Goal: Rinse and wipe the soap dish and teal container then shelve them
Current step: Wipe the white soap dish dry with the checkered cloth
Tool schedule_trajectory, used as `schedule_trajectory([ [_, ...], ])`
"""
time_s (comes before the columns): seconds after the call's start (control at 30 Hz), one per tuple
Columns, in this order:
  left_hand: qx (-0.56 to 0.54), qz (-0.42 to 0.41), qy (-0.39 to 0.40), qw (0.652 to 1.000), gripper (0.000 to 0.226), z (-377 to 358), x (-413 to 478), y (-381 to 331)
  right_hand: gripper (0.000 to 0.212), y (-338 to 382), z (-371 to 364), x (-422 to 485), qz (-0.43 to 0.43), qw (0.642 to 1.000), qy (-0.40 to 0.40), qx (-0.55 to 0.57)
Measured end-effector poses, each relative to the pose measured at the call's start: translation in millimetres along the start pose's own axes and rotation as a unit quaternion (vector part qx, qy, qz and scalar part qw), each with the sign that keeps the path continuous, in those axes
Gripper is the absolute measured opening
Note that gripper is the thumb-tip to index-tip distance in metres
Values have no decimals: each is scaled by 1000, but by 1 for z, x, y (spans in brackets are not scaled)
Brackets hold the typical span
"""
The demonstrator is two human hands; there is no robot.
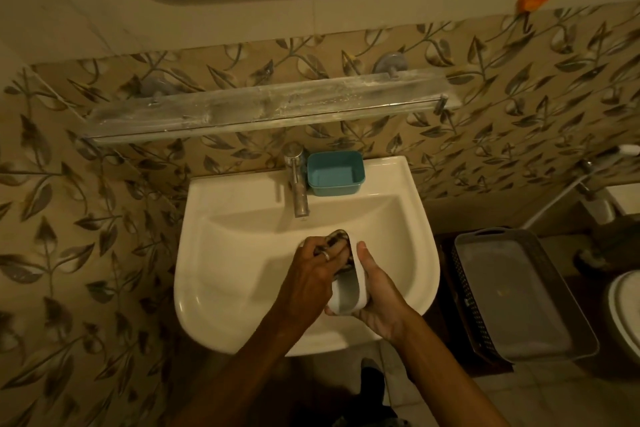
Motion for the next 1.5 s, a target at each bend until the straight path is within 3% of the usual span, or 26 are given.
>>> schedule_trajectory([
  [0.1,-62,56,41,996,62,-11,10,9,39,11,4,0,18,999,-27,-32],
  [0.2,-47,136,88,986,74,-20,15,16,31,27,0,1,55,995,-40,-70],
  [0.27,-64,176,97,977,62,-17,14,18,29,37,-4,2,77,989,-46,-113],
  [0.37,-111,151,72,980,33,-5,11,4,30,49,-3,4,88,982,-55,-160],
  [0.5,-187,142,172,957,22,-23,4,-10,28,68,-6,3,122,968,-48,-212],
  [0.63,-300,122,153,934,19,-5,0,-9,28,74,-9,1,141,960,-29,-239],
  [0.73,-482,182,191,836,19,-12,0,2,31,82,-14,-5,179,954,-23,-238],
  [0.9,-773,288,116,553,18,-17,13,13,60,77,-18,-12,203,958,2,-204],
  [0.97,-803,321,75,497,18,-14,20,21,64,69,-18,-10,189,958,5,-218],
  [1.03,-785,317,73,527,19,-13,25,21,64,65,-10,-9,179,956,-9,-231],
  [1.1,-754,277,75,591,23,-12,25,17,57,64,-3,-10,165,959,-21,-229],
  [1.2,-646,180,131,730,19,-14,17,-3,52,78,2,-15,175,961,-29,-213],
  [1.27,-500,112,183,839,15,-15,11,-16,47,88,3,-15,167,960,-19,-225],
  [1.3,-440,84,189,874,14,-17,11,-21,43,89,4,-14,155,963,-14,-221],
  [1.43,-298,-2,173,939,19,-13,13,-28,34,74,16,-12,90,983,-38,-157],
  [1.5,-123,-54,164,977,36,-18,17,-29,36,66,19,-13,63,988,-44,-133],
])
Point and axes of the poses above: each hand's wrist, its own x-axis towards the middle knuckle, its own z-axis out of the back of the hand, y = z × x, the point moved 9 cm from there along x, towards the middle knuckle, and after that the axes turned 13 degrees about y, right-handed, at the moved point
